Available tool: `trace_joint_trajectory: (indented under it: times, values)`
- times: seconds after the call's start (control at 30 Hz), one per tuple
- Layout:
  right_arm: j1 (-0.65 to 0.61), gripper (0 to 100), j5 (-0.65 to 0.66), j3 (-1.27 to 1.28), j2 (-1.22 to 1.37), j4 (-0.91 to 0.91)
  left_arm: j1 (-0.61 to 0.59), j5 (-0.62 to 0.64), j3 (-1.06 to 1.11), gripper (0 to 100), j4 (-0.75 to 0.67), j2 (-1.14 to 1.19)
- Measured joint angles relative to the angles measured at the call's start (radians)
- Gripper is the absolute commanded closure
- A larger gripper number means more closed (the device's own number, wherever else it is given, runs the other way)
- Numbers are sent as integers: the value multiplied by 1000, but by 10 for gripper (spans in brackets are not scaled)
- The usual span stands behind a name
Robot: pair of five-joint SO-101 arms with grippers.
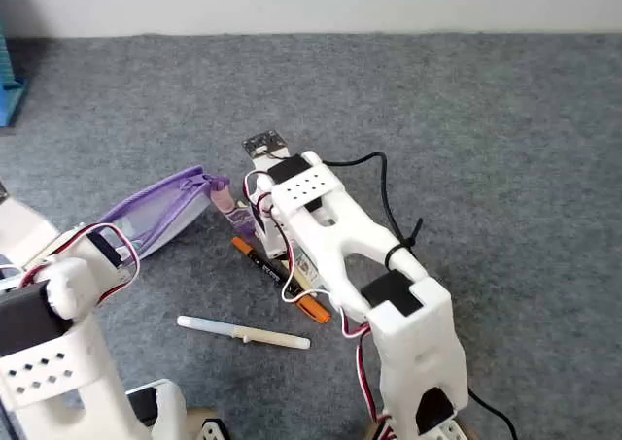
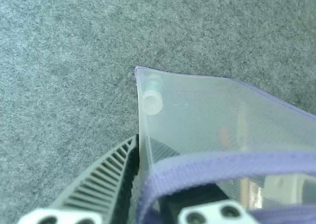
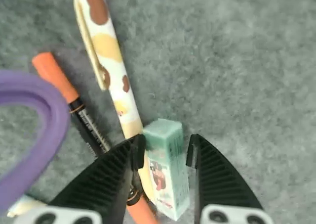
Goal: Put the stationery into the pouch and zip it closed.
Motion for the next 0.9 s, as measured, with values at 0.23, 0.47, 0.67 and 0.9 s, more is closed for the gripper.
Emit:
trace_joint_trajectory:
  times: [0.23,0.47,0.67,0.9]
  values:
    - [98,983,78,-21,49,-2,0,0,0,988,0,0]
    - [109,991,104,-15,-6,100,0,0,0,988,0,2]
    - [112,991,104,-15,-236,269,0,0,0,988,0,2]
    - [66,991,104,-15,-605,325,0,0,0,988,0,2]
